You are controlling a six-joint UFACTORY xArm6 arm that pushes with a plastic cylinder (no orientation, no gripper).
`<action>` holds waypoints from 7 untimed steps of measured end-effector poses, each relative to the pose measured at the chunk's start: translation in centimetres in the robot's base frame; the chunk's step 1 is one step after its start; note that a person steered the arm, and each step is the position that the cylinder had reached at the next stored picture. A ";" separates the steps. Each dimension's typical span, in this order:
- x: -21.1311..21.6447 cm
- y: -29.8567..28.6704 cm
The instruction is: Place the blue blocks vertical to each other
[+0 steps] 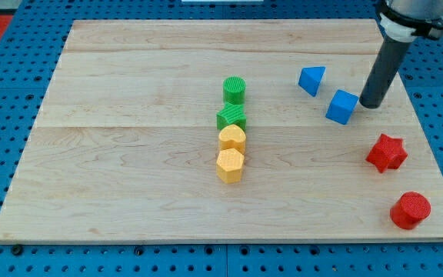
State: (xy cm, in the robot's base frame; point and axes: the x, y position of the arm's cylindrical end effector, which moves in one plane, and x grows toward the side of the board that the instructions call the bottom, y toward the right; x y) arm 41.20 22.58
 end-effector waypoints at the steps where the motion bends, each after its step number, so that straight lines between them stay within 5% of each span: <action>1: 1.4 -1.6; 7: 1.8 -0.3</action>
State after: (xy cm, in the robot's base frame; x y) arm 42.96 22.27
